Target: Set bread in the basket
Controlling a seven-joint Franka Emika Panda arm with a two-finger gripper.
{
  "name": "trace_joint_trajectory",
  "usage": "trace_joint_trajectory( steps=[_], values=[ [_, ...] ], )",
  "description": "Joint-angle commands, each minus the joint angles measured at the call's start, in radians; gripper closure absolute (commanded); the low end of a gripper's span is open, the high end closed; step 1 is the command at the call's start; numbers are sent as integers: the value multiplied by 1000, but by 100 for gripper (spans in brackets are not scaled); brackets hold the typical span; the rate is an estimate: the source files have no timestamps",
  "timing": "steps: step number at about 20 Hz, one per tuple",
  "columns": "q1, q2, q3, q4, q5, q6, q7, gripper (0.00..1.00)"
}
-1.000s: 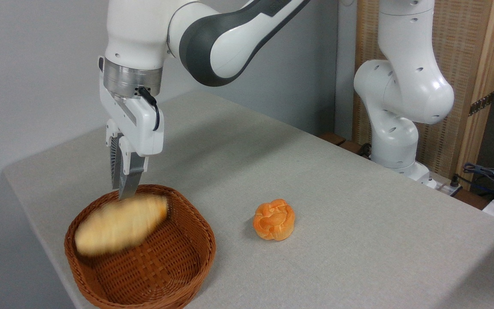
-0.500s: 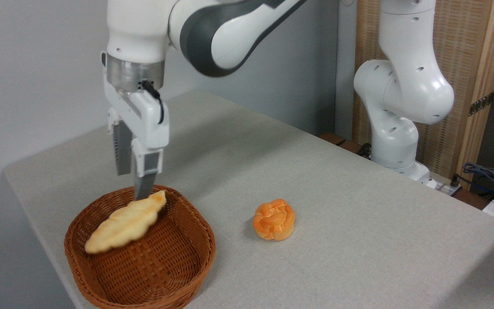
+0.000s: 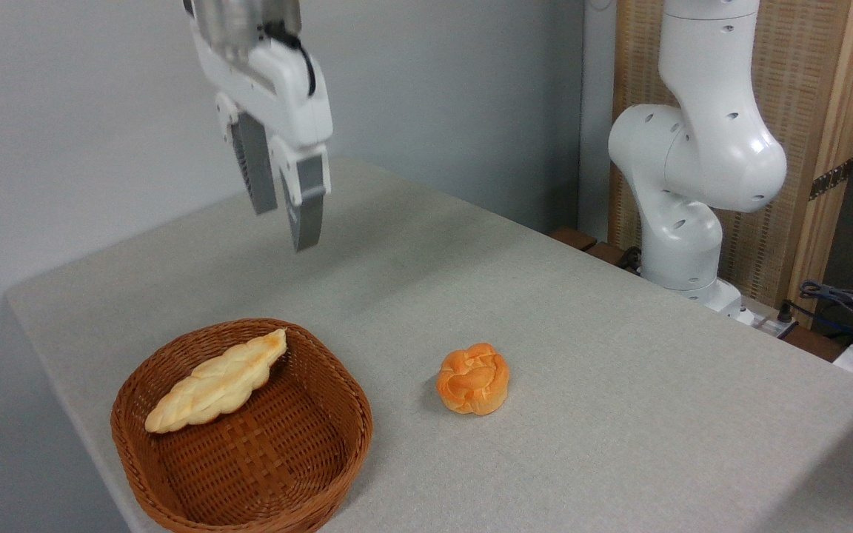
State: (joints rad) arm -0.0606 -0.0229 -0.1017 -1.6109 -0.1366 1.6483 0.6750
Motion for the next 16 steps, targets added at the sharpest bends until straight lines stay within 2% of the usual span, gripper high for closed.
trace_joint_trajectory(
  steps=[1, 9, 11, 16],
  values=[
    [1, 31, 0, 68, 69, -68, -18, 0],
    [-16, 37, 96, 68, 86, -67, -14, 0],
    [-22, 35, 100, 66, 113, -67, -14, 0],
    [-30, 34, 100, 66, 115, -68, -11, 0]
  ],
)
